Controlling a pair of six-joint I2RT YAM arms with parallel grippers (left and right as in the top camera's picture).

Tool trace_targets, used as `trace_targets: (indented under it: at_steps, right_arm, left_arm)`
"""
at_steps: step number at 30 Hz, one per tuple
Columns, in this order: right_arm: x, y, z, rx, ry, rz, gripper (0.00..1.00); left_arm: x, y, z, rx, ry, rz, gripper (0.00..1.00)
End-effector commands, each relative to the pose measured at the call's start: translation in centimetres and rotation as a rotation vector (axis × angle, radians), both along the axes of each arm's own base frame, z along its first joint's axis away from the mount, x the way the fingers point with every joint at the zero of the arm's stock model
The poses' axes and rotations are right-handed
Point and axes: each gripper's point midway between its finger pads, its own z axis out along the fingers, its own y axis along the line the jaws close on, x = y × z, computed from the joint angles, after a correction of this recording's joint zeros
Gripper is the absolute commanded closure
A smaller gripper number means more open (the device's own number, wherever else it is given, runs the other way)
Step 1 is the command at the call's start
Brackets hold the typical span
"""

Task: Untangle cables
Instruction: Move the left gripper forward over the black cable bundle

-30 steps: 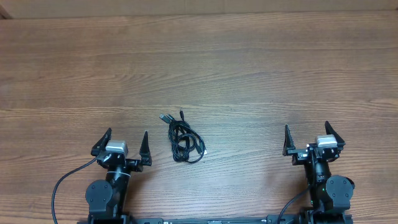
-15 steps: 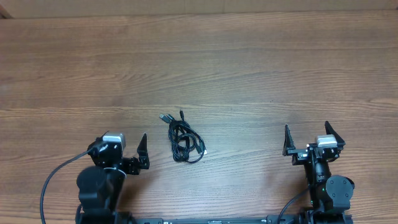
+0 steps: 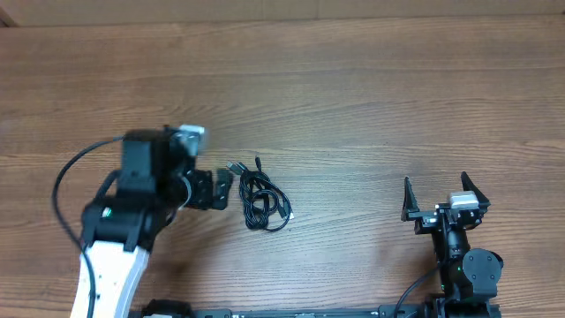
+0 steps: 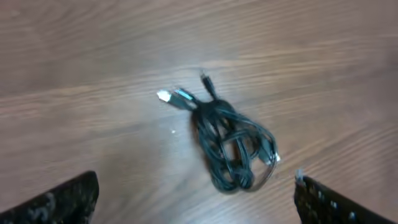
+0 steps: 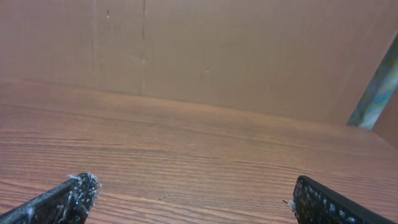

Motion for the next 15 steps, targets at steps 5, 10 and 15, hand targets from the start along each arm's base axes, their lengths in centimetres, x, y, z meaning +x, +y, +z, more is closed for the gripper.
trace_targets:
  at_steps: [5, 10, 15]
  right_arm:
    - [0.0, -0.1, -0.2, 0.000, -0.001, -0.003, 0.00]
    - [0.0, -0.1, -0.2, 0.000, -0.001, -0.003, 0.00]
    - [0.0, -0.1, -0.2, 0.000, -0.001, -0.003, 0.00]
  left_arm:
    - [1.0, -4.3, -3.4, 0.029, 0.268, -0.082, 0.00]
    - [1.4, -4.7, -7.3, 0.030, 0.423, -0.024, 0.01]
    - [1.9, -4.8, -9.8, 0.024, 0.509, 0.047, 0.00]
